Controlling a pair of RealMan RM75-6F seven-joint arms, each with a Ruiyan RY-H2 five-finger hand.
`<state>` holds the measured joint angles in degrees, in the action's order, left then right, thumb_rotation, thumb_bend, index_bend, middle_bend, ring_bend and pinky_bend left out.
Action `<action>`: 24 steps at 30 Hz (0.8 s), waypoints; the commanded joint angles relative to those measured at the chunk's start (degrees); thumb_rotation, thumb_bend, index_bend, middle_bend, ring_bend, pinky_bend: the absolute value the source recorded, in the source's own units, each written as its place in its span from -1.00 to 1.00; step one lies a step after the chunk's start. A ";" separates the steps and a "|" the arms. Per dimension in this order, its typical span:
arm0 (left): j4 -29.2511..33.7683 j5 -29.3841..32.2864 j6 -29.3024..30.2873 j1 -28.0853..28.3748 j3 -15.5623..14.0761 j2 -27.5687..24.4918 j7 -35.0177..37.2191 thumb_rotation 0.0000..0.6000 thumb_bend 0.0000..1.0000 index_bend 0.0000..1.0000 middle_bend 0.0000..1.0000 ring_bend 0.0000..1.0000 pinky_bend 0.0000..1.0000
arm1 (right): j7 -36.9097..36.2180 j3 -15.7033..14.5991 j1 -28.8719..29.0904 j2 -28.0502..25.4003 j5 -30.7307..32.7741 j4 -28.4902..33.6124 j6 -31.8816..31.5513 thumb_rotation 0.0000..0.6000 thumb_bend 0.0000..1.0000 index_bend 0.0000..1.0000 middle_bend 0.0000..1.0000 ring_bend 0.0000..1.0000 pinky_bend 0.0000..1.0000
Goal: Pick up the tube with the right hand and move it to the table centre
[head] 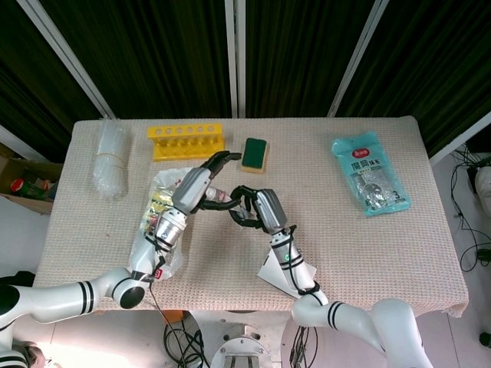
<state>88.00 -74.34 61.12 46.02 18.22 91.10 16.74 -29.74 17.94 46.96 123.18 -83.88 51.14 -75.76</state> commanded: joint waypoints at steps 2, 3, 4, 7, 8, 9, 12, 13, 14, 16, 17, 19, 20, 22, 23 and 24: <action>-1.25 -0.89 0.95 0.01 -0.44 0.89 -0.79 -0.67 -1.00 -0.70 -0.63 -0.82 -0.61 | 0.21 0.24 0.08 -0.07 0.07 0.56 0.05 1.00 -0.09 1.00 0.90 0.68 0.80; -1.60 -1.03 1.06 0.04 -0.59 1.10 -1.12 -0.72 -1.00 -0.70 -0.63 -0.82 -0.61 | 0.32 0.31 0.09 -0.10 0.12 0.78 0.10 1.00 -0.09 1.00 0.90 0.68 0.80; -1.91 -1.21 1.20 0.09 -0.70 1.27 -1.49 -0.75 -1.00 -0.70 -0.63 -0.82 -0.62 | 0.35 0.37 0.10 -0.13 0.17 0.95 0.15 1.00 -0.09 1.00 0.91 0.69 0.80; -3.20 -2.25 2.14 0.28 -1.09 2.06 -3.04 -0.81 -1.00 -0.68 -0.63 -0.82 -0.62 | 0.39 0.66 0.09 -0.25 0.46 1.67 0.42 1.00 -0.09 1.00 0.91 0.70 0.81; -3.62 -2.57 2.44 0.35 -1.20 2.33 -3.55 -0.84 -1.00 -0.68 -0.63 -0.82 -0.62 | 0.38 0.75 0.06 -0.30 0.59 1.90 0.54 1.00 -0.09 1.00 0.91 0.70 0.81; -4.26 -3.12 2.89 0.45 -1.39 2.68 -4.29 -0.85 -1.00 -0.68 -0.63 -0.82 -0.62 | 0.24 0.84 -0.03 -0.39 0.81 2.33 0.76 1.00 -0.09 1.00 0.91 0.70 0.81; -5.86 -4.55 3.85 0.75 -1.93 3.49 -5.99 -0.88 -1.00 -0.68 -0.63 -0.82 -0.62 | 0.13 0.96 -0.24 -0.79 1.16 3.45 1.23 1.00 -0.09 1.00 0.91 0.70 0.81; -6.61 -5.11 4.39 0.86 -2.06 3.89 -6.69 -0.91 -1.00 -0.67 -0.63 -0.82 -0.62 | 0.09 0.96 -0.33 -0.98 1.24 3.95 1.40 1.00 -0.09 1.00 0.91 0.70 0.82; -7.14 -5.52 4.70 0.94 -2.21 4.16 -7.19 -0.94 -1.00 -0.66 -0.62 -0.82 -0.63 | 0.05 0.98 -0.39 -1.13 1.33 4.35 1.53 1.00 -0.09 1.00 0.91 0.70 0.82; -8.22 -6.36 5.07 1.16 -2.59 4.50 -8.19 -1.00 -1.00 -0.65 -0.62 -0.82 -0.63 | 0.03 1.09 -0.51 -1.47 1.52 5.18 1.83 1.00 -0.08 1.00 0.91 0.70 0.82; -8.54 -6.64 5.14 1.24 -2.74 4.59 -8.42 -1.00 -1.00 -0.65 -0.62 -0.82 -0.63 | 0.07 1.16 -0.53 -1.61 1.62 5.49 1.98 1.00 -0.08 1.00 0.91 0.70 0.82; -8.65 -6.81 4.79 1.35 -2.98 4.52 -8.11 -1.00 -1.00 -0.65 -0.62 -0.83 -0.63 | 0.18 1.32 -0.58 -1.90 1.84 6.10 2.31 1.00 -0.08 1.00 0.91 0.70 0.82; -8.54 -6.74 4.48 1.40 -3.04 4.40 -7.84 -1.00 -1.00 -0.65 -0.62 -0.83 -0.63 | 0.21 1.38 -0.59 -2.01 1.90 6.32 2.42 1.00 -0.08 1.00 0.91 0.70 0.82; -8.29 -6.54 3.68 1.52 -3.23 4.08 -7.35 -1.00 -1.00 -0.65 -0.62 -0.82 -0.63 | 0.39 1.46 -0.51 -2.21 1.87 6.72 2.60 1.00 -0.08 1.00 0.91 0.70 0.82; -8.14 -6.44 3.34 1.58 -3.29 3.94 -7.17 -1.00 -1.00 -0.65 -0.62 -0.82 -0.63 | 0.45 1.46 -0.49 -2.27 1.83 6.86 2.63 1.00 -0.08 1.00 0.91 0.70 0.82; -8.03 -6.40 3.03 1.64 -3.39 3.79 -7.10 -1.00 -1.00 -0.64 -0.62 -0.82 -0.63 | 0.51 1.48 -0.45 -2.31 1.79 7.00 2.66 1.00 -0.08 1.00 0.91 0.70 0.82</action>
<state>79.80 -80.85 64.40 47.57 14.96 95.07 9.45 -29.25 19.40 46.49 120.90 -82.07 58.11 -73.12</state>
